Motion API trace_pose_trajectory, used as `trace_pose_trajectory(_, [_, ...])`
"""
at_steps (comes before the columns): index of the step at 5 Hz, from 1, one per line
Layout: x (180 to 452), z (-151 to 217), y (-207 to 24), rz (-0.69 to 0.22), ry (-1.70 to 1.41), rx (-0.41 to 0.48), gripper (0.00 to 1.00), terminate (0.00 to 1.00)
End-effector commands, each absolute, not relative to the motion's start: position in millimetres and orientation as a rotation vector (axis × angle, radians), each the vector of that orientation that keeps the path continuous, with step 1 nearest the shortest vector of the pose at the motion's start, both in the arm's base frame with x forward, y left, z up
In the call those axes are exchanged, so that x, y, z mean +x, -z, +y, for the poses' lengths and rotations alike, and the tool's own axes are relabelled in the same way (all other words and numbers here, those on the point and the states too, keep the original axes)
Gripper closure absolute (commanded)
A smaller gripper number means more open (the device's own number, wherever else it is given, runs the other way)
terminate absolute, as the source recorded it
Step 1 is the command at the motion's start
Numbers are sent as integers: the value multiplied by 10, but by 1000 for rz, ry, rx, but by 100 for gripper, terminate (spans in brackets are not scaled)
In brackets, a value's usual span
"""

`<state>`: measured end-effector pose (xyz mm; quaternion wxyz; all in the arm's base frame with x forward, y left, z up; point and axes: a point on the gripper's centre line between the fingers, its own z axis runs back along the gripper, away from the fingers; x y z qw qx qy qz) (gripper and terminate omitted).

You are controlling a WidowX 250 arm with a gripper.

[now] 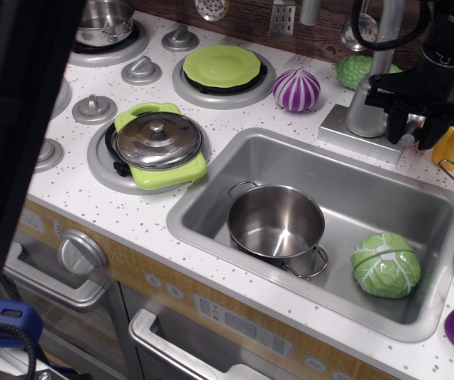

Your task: Turn lever vertical to front

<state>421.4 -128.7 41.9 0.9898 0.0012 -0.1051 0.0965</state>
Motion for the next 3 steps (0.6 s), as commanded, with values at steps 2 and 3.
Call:
trace_pose_trajectory(2, [4286, -1356, -426, -194, -173, -30, 100, 0])
trace_pose_trajectory(3, [4265, -1326, -566, -177, -151, 5, 0, 100])
